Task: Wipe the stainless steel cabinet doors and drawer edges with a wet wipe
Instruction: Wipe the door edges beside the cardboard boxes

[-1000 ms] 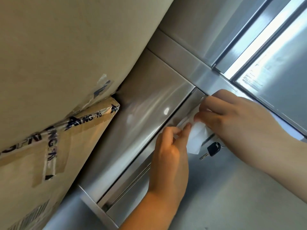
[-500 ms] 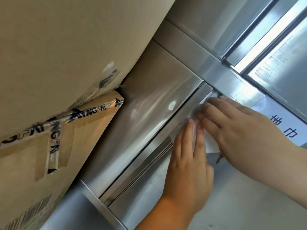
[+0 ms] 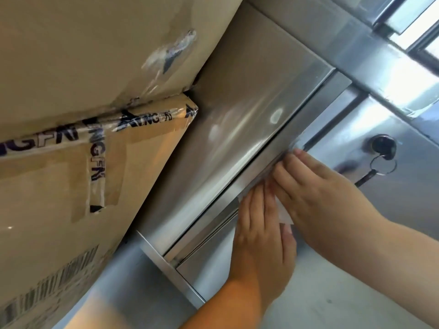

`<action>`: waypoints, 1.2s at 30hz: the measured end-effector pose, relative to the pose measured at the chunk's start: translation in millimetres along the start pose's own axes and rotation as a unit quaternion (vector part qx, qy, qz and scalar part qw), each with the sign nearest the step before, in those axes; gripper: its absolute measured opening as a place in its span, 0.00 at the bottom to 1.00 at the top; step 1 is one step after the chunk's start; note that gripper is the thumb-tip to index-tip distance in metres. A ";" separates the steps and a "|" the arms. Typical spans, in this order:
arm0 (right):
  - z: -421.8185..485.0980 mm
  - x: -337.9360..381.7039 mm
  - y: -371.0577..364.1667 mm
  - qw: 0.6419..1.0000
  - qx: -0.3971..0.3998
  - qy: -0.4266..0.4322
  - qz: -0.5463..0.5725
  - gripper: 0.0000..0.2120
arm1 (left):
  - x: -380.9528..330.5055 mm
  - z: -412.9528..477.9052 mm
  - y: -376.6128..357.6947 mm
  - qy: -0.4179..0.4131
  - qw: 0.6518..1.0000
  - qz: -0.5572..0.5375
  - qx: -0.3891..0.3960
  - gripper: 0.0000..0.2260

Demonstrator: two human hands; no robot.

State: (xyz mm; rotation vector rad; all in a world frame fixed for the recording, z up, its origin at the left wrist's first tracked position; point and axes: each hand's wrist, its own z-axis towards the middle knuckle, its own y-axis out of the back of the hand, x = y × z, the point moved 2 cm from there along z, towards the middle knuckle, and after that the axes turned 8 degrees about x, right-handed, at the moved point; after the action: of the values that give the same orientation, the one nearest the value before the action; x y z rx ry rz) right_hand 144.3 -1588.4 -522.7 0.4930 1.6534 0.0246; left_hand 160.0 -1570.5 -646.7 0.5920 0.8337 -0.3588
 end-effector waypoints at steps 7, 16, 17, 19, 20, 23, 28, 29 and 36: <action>7.3 80.5 -30.6 0.996 0.047 0.068 -0.028 0.43 | 75.9 -56.9 -25.5 0.061 0.987 0.124 0.079 0.28; 34.4 203.9 -62.1 0.972 0.112 0.204 0.041 0.33 | 154.5 -116.9 -44.7 0.149 0.948 0.116 0.257 0.37; 37.2 213.1 -63.5 0.970 0.120 0.206 0.047 0.33 | 160.3 -120.6 -45.4 0.171 0.938 0.115 0.279 0.38; 40.7 229.5 -65.7 0.968 0.135 0.205 0.058 0.33 | 168.6 -124.3 -42.9 0.199 0.925 0.094 0.310 0.38; 41.9 236.2 -67.3 0.967 0.139 0.204 0.061 0.34 | 172.5 -126.1 -42.7 0.195 0.918 0.110 0.327 0.37; 44.8 248.0 -69.4 0.970 0.143 0.191 0.056 0.36 | 172.7 -118.6 -38.3 0.121 0.941 0.172 0.265 0.36; 42.2 237.9 -66.4 0.970 0.147 0.187 0.042 0.36 | 159.1 -116.4 -35.5 0.083 0.954 0.177 0.226 0.44; 40.9 232.3 -64.6 0.971 0.142 0.186 0.040 0.35 | 155.8 -112.9 -34.3 0.071 0.958 0.196 0.199 0.44; 24.5 166.3 -51.4 0.977 0.133 0.165 0.030 0.34 | 129.4 -95.9 -36.0 0.128 0.977 -0.029 0.165 0.38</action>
State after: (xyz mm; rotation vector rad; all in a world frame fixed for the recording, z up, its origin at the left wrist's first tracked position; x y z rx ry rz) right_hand 142.2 -1586.5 -698.4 0.7744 1.9794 -0.0743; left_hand 166.6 -1548.4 -810.1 0.9397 1.0486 -0.4858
